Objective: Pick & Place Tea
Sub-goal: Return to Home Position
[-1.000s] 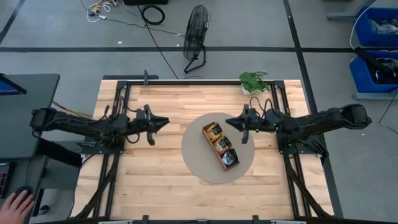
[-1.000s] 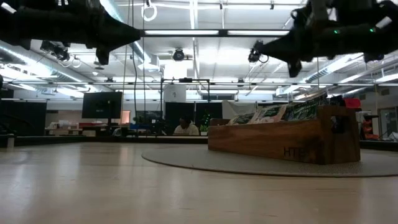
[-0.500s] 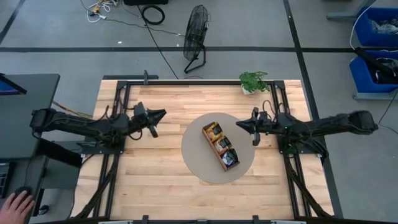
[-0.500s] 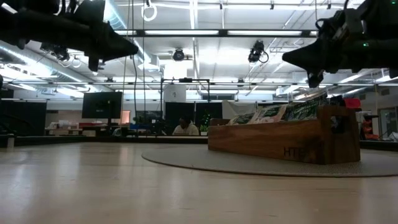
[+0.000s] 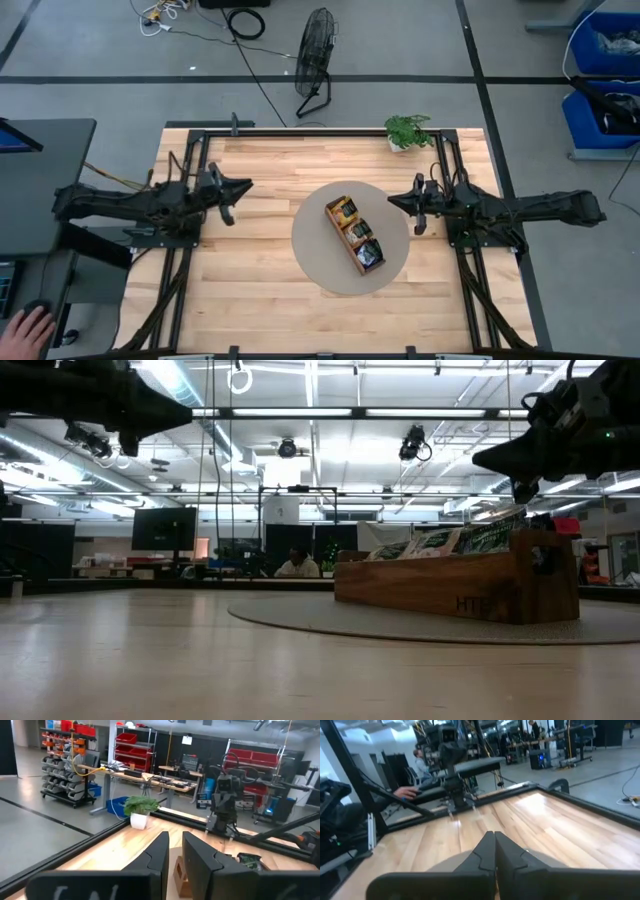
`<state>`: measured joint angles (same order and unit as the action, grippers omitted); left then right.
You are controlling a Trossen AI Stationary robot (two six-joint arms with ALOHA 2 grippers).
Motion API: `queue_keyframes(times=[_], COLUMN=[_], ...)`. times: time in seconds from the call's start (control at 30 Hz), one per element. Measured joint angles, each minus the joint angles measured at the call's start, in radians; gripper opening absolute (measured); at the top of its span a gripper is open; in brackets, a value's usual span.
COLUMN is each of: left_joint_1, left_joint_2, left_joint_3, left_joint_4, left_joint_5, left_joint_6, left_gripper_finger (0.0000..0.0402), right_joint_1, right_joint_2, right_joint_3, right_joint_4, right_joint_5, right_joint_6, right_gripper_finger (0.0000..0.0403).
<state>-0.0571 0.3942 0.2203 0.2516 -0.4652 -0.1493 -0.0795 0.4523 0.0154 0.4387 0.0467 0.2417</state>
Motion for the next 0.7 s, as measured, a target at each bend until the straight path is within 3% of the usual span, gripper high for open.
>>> queue_keyframes(times=[0.27,0.43,0.57,0.7], left_joint_1=[-0.027,-0.027,-0.028,-0.028], left_joint_2=[-0.209,-0.246,-0.276,-0.289], left_joint_3=[0.0,0.0,-0.001,-0.078], left_joint_4=[-0.21,-0.293,-0.339,-0.215], left_joint_5=[0.0,0.032,0.058,0.06], left_joint_6=[0.007,0.011,0.0,0.001], left_gripper_finger=[0.0055,0.0055,0.0055,0.0055], right_joint_1=[-0.007,-0.018,-0.019,-0.019], right_joint_2=[-0.158,-0.229,-0.277,-0.297], right_joint_3=[0.0,0.0,0.0,0.0], right_joint_4=[-0.145,-0.298,-0.328,-0.364], right_joint_5=[-0.004,-0.084,-0.088,-0.097], right_joint_6=[-0.04,-0.002,-0.004,-0.023], right_gripper_finger=[0.0,0.0,0.0,0.0])
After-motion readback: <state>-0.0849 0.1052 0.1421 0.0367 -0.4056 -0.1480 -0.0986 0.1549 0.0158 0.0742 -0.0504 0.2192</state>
